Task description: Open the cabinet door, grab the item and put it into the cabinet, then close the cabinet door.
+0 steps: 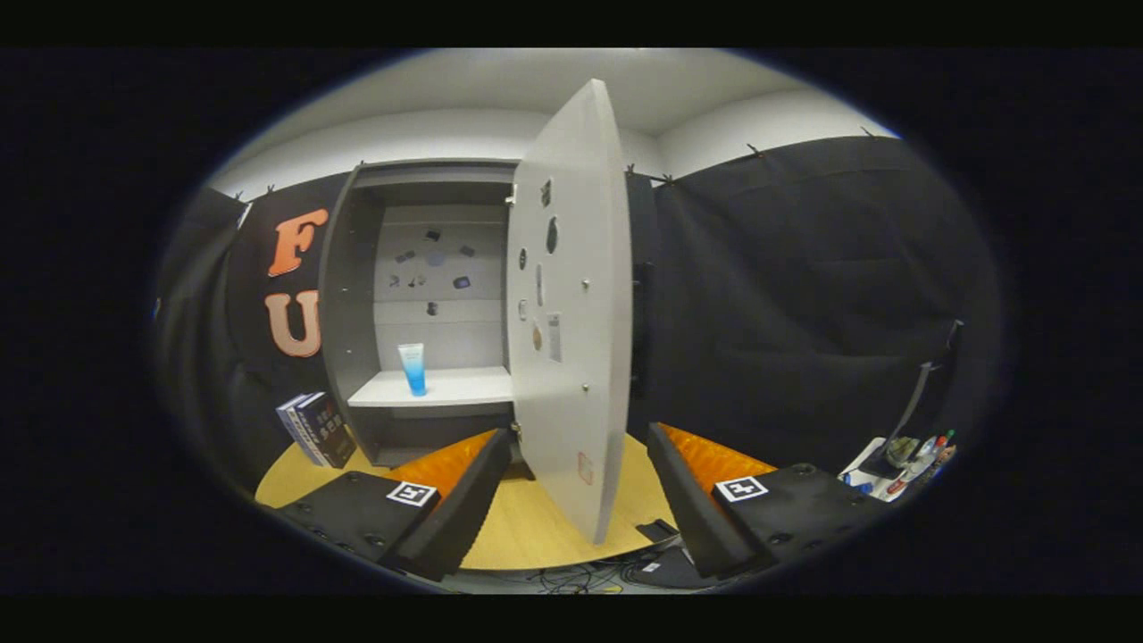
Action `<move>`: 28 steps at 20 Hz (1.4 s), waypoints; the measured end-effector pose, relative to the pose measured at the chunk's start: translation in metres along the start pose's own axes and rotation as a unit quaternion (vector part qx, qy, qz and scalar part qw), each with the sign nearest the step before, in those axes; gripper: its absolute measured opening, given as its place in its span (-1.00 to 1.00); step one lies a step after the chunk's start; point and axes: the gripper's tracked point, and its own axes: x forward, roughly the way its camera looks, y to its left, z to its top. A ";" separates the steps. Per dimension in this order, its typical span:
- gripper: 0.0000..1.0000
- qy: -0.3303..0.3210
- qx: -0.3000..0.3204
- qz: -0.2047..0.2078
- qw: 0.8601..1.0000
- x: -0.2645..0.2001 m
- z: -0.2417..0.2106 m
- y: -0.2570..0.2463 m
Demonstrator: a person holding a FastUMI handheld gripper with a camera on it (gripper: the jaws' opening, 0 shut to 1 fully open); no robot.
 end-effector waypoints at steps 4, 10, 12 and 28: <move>0.96 0.016 0.008 -0.041 0.999 0.018 -0.012 -0.050; 0.96 0.044 0.014 -0.055 0.997 0.052 -0.034 -0.078; 0.97 0.051 0.017 -0.047 0.997 0.061 -0.040 -0.075; 0.87 0.056 0.031 -0.053 0.997 0.056 -0.056 -0.042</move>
